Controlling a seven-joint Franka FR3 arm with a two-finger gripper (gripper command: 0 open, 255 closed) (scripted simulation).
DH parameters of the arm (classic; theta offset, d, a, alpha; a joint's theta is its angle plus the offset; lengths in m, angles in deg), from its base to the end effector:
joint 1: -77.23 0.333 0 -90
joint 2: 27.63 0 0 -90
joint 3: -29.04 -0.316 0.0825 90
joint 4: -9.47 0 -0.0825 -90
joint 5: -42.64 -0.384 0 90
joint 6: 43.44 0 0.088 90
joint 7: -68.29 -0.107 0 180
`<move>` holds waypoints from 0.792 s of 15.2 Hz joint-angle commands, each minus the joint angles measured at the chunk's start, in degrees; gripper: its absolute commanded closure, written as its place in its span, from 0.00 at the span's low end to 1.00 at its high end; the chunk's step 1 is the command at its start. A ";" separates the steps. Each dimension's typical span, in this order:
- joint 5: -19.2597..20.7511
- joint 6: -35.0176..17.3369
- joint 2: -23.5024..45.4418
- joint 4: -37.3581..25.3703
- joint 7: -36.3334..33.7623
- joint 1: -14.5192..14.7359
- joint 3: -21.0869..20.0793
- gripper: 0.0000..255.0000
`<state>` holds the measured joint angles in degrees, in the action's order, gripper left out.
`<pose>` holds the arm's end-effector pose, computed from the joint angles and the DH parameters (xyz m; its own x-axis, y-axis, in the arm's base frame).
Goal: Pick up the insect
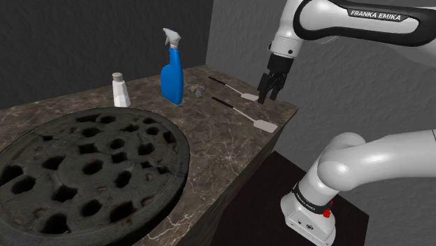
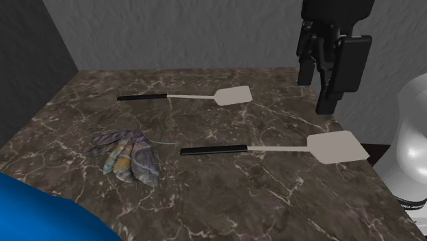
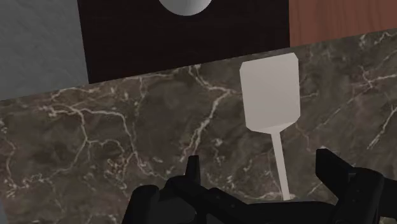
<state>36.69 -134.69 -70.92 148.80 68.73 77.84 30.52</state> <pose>0.3128 0.0045 0.5479 0.9966 -0.0013 -0.0829 -0.0114 -0.9925 -0.1213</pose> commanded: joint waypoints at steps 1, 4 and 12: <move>0.00 0.00 0.00 0.00 0.00 0.00 0.00 0.00; -0.50 -2.56 7.42 -4.67 -1.22 0.42 -1.09 0.00; -0.58 -5.77 26.65 -20.15 -4.69 1.04 -3.44 0.00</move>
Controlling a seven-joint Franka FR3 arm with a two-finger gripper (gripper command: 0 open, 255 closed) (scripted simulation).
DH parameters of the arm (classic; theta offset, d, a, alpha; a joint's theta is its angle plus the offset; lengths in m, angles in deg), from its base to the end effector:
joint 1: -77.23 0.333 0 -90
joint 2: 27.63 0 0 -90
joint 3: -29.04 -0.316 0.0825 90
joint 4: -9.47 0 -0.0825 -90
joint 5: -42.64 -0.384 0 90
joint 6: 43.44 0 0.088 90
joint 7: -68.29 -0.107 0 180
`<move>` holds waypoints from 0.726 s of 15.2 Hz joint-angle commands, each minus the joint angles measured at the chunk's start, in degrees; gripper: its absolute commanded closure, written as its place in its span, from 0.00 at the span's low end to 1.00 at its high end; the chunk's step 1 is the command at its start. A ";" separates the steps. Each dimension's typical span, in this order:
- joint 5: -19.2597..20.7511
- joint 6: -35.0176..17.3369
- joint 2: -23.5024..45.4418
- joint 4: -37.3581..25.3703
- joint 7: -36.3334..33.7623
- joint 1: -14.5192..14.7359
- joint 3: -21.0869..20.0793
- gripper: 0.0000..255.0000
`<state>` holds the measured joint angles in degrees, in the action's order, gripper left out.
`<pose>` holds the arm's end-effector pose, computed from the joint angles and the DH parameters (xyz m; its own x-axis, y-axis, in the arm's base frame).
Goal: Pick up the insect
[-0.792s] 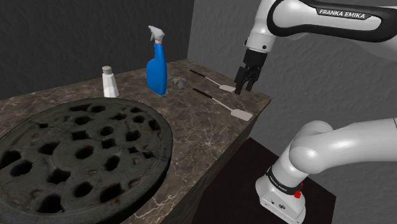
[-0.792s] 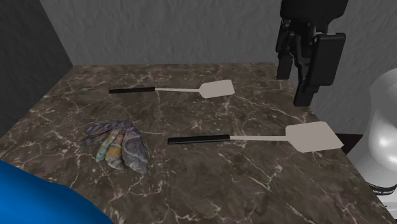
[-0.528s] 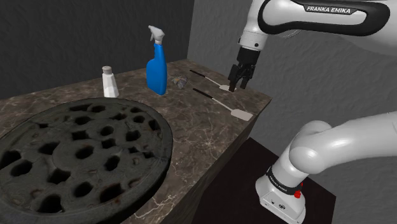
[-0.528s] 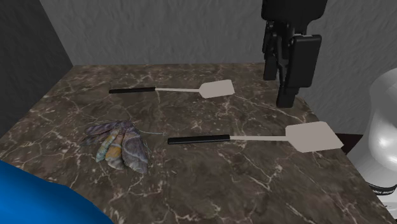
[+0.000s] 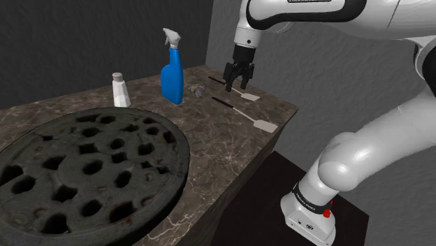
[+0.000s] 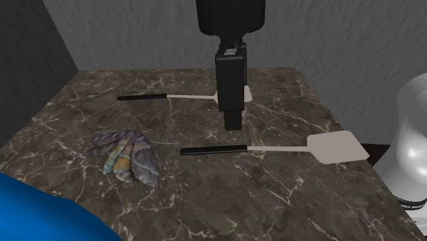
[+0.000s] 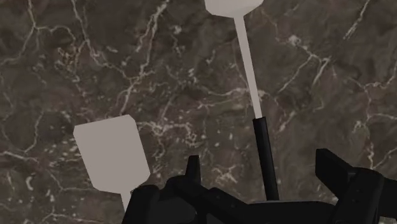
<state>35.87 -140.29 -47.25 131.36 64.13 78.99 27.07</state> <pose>0.4403 0.0416 0.5430 0.9944 -0.0246 -0.1026 -0.0345 -0.9947 -0.0965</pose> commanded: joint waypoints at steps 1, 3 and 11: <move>0.35 -0.22 5.35 -4.97 -0.55 -0.06 -0.23 0.00; 0.64 -0.07 10.12 -9.73 -1.49 0.09 -0.66 0.00; 2.50 3.95 30.15 -33.07 -5.29 1.11 -1.72 0.00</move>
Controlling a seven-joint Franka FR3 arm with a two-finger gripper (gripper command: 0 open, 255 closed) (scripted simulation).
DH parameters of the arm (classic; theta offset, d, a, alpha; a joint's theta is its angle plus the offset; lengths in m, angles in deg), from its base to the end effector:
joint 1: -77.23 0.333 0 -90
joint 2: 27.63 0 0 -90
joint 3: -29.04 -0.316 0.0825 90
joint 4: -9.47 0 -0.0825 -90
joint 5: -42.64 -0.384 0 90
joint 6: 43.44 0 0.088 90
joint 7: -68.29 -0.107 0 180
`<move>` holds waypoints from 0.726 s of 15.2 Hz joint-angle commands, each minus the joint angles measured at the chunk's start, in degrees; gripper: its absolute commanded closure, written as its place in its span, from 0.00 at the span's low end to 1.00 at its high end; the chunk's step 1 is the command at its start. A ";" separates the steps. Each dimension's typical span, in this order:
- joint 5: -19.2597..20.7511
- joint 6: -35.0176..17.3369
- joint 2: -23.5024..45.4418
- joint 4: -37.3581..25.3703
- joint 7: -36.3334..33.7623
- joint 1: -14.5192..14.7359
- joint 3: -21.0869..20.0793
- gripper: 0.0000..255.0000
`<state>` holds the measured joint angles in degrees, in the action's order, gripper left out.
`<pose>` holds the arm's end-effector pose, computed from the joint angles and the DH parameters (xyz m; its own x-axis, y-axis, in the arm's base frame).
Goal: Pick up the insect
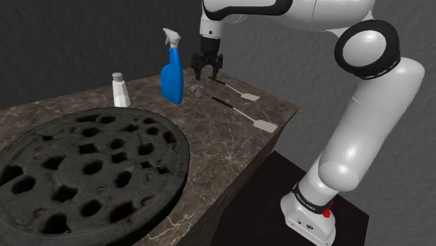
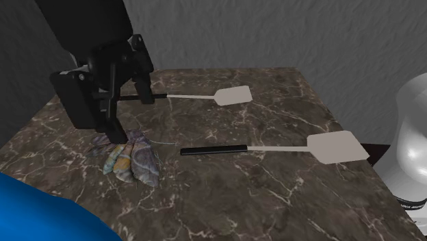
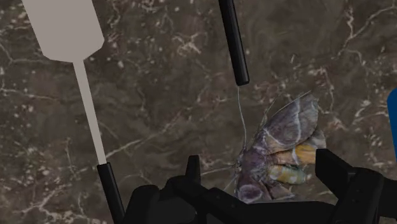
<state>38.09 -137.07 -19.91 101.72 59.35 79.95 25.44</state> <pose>0.5881 0.0712 0.5343 0.9912 -0.0506 -0.1225 -0.0593 -0.9959 -0.0683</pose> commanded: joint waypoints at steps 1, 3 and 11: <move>0.56 1.72 5.55 -7.05 -0.97 0.35 -0.15 0.00; 1.13 4.11 11.40 -15.08 -1.85 0.78 -0.23 0.00; 1.63 2.16 16.99 -18.50 -2.34 1.25 -0.17 0.00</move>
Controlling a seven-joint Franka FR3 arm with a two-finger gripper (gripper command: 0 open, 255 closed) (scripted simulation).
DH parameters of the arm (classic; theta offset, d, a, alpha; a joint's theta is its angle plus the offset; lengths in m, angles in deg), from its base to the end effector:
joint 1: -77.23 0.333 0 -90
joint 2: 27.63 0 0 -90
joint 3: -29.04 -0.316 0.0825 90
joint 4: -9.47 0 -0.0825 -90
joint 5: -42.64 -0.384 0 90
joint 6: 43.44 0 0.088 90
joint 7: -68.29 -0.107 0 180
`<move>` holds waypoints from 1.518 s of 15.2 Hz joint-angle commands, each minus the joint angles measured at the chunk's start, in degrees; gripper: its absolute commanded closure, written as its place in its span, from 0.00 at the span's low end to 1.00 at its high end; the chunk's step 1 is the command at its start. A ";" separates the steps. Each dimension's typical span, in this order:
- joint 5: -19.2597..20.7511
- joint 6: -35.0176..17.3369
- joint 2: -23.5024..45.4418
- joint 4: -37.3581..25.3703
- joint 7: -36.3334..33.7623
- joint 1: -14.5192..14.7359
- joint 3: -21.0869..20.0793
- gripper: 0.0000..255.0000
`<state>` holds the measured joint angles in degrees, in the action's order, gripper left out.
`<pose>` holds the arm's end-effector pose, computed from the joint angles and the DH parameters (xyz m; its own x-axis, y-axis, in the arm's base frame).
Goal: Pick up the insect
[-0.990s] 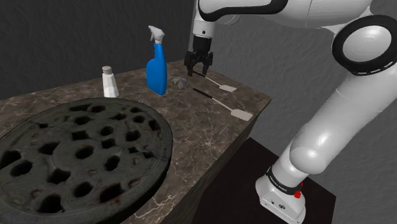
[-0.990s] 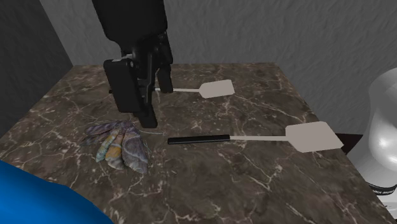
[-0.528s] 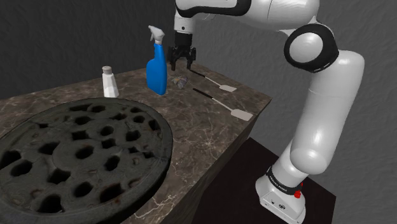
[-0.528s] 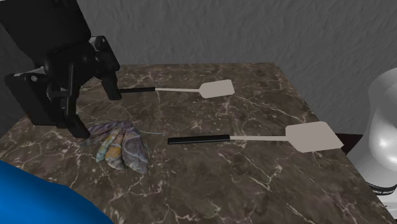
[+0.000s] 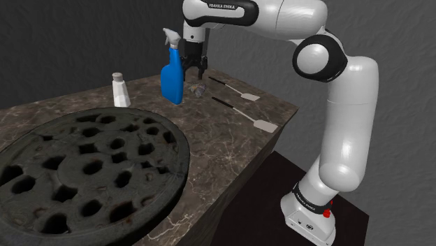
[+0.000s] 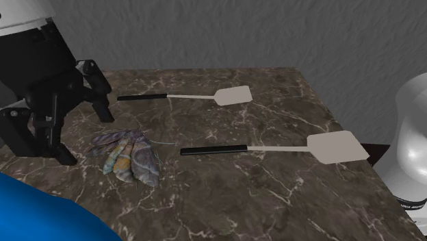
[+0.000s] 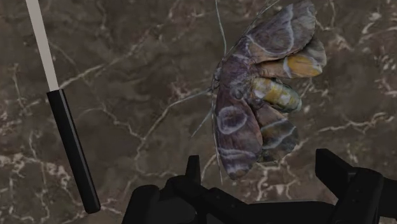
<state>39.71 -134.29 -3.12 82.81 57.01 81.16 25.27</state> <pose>0.6664 0.0870 0.4994 0.9888 -0.0664 -0.1339 -0.0740 -0.9959 -0.0527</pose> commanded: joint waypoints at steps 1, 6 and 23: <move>0.01 -1.43 0.13 1.29 0.04 0.03 0.00 0.00; 0.01 -1.80 0.17 1.61 0.06 0.04 0.00 1.00; 0.08 5.77 1.41 -7.21 -0.43 0.12 -0.04 1.00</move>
<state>39.78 -129.36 -1.74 76.45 56.64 81.28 25.23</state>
